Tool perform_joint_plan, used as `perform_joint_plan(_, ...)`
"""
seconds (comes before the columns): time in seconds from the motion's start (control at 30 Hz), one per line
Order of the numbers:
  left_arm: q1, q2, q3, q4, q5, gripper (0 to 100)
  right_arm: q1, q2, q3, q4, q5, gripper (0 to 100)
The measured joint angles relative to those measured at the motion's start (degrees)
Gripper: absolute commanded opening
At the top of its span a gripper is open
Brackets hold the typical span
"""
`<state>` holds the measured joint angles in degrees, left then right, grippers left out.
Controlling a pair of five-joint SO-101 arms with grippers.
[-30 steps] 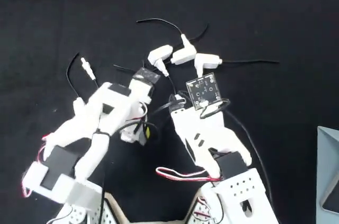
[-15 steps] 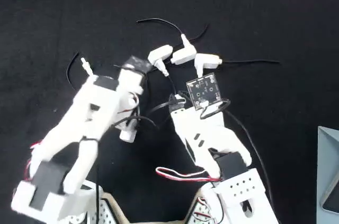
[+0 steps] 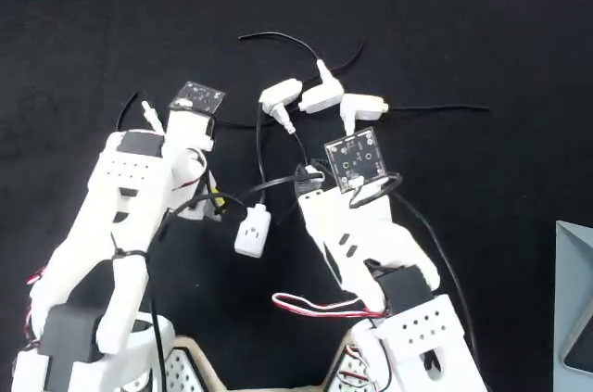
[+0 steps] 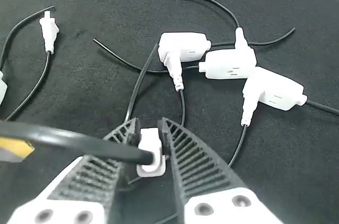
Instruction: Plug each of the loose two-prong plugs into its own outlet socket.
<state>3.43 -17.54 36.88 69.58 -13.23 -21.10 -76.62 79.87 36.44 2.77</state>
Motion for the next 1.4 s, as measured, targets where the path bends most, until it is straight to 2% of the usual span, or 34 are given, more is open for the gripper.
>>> perform_joint_plan(0.13, 1.85, 0.0, 0.0, 0.0, 0.62, 28, 0.0, 0.0, 0.0, 0.0, 0.0, 1.1)
perform_joint_plan(0.43, 17.49, 0.18, 0.0, 0.0, 9.49, 28, 0.18, 0.0, 0.0, 0.0, 0.0, 1.1)
perform_joint_plan(0.57, 21.1, 0.79, 0.18, -0.7, 11.78, 28, 0.35, 0.0, 0.0, 0.0, 0.0, 1.1)
perform_joint_plan(0.93, 23.74, 0.79, 9.76, -11.69, 12.31, 28, 0.18, 0.0, 0.0, 0.0, 0.97, 1.1)
perform_joint_plan(1.17, 23.74, 0.62, 12.22, -14.86, 12.48, 28, 0.26, 0.0, 0.0, 0.0, 1.14, 1.1)
perform_joint_plan(1.4, 16.97, 0.79, 14.68, -15.21, 10.81, 28, 0.26, 0.0, 0.0, 0.0, 1.14, 1.1)
